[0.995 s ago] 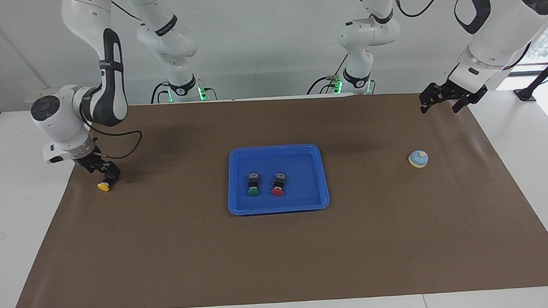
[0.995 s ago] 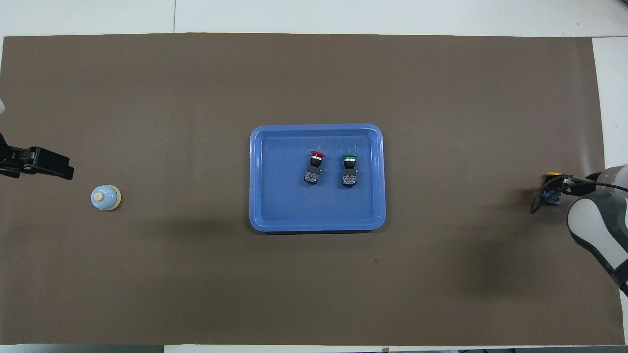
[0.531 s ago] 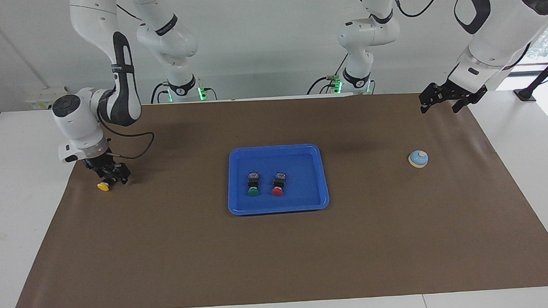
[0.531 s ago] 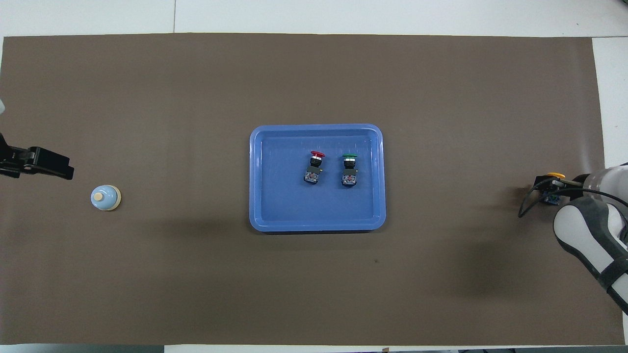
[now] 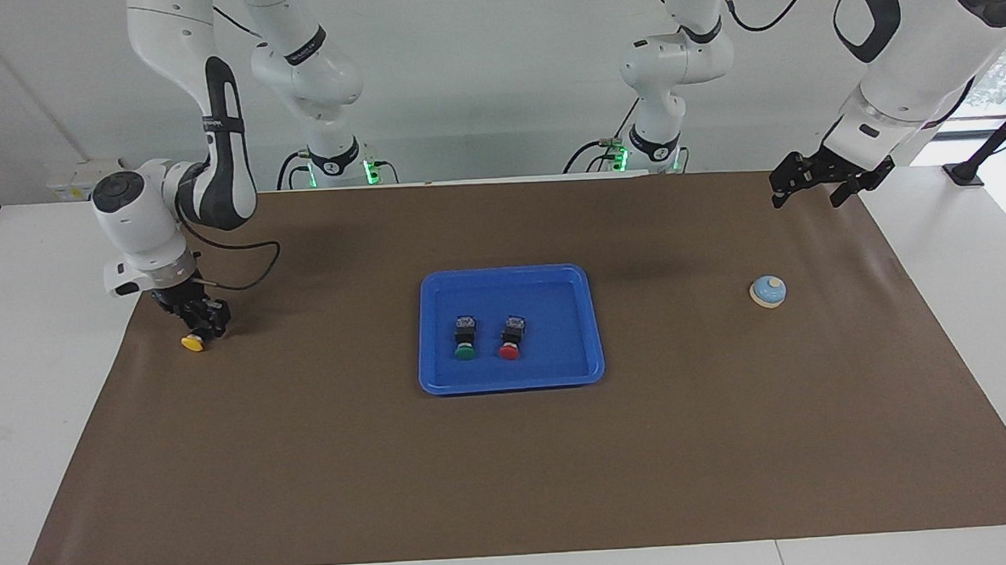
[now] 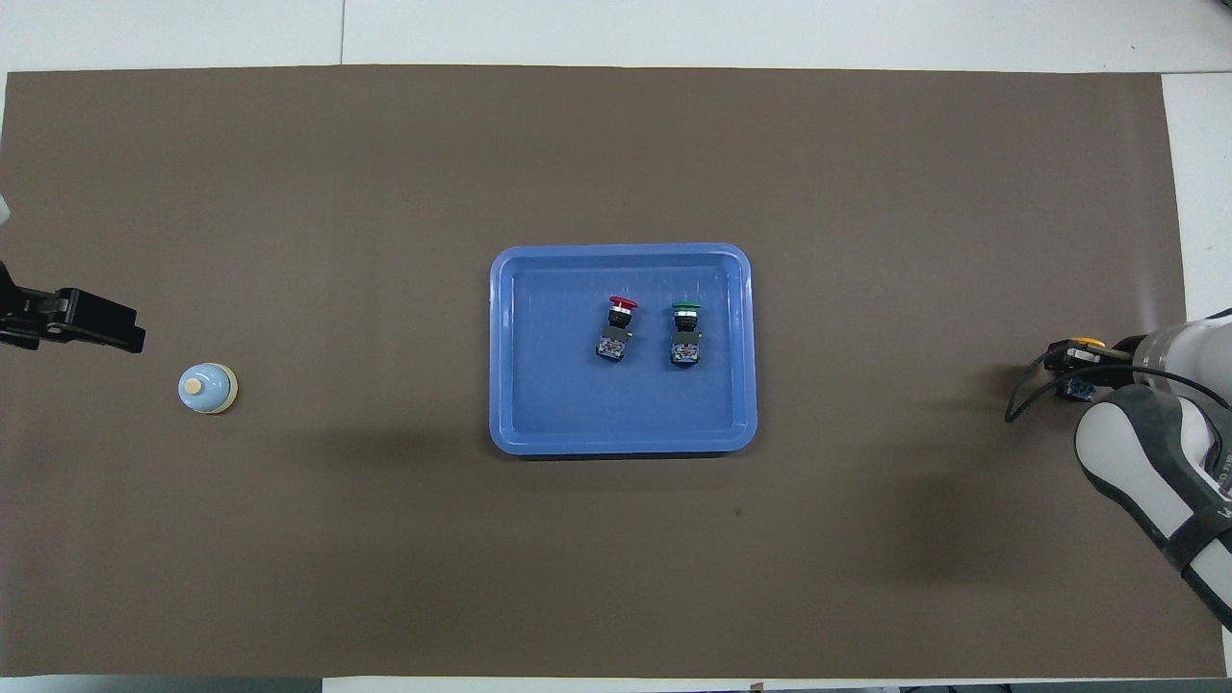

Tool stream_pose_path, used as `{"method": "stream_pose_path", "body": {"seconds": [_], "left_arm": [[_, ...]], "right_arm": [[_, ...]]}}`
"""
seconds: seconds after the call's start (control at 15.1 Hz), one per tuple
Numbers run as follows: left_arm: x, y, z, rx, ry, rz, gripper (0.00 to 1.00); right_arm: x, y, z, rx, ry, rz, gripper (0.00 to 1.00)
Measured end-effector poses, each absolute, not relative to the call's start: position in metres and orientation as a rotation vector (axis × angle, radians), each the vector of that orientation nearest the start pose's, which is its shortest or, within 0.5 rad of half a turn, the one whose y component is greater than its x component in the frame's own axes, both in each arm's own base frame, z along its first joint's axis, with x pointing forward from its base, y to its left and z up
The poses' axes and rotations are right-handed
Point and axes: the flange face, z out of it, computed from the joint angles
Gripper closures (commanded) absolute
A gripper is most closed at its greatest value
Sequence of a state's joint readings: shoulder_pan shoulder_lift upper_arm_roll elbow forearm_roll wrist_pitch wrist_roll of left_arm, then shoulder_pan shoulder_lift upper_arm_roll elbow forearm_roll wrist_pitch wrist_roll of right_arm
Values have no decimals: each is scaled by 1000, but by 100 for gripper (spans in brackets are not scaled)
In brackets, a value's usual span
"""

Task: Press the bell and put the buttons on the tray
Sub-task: 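Reach the right gripper to the yellow-capped button and grasp it, then carry the yellow button into the blue tray and release it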

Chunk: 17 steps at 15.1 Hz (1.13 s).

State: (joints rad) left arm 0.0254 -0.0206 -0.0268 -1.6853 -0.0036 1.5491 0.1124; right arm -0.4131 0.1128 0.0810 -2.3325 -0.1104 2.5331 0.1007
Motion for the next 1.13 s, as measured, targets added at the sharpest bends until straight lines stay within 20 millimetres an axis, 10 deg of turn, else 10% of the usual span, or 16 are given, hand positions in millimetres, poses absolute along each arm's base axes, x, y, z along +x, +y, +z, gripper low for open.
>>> {"method": "stream_pose_path", "body": {"seconds": [0.33,0.53,0.8,1.13], "left_arm": [[541,-1,580,-3141,179,182,0],[541,-1,580,-3141,179,182,0],[541,-1,580,-3141,179,182,0],[541,-1,580,-3141,179,182,0]], "right_arm": [[497,-168,300,-3164,529,-79,100],[526,-142,334,-3174,452,19,100],[576,-30,395,-3165,477,71,100],[585,133,417,-3109,535,56,100]]}}
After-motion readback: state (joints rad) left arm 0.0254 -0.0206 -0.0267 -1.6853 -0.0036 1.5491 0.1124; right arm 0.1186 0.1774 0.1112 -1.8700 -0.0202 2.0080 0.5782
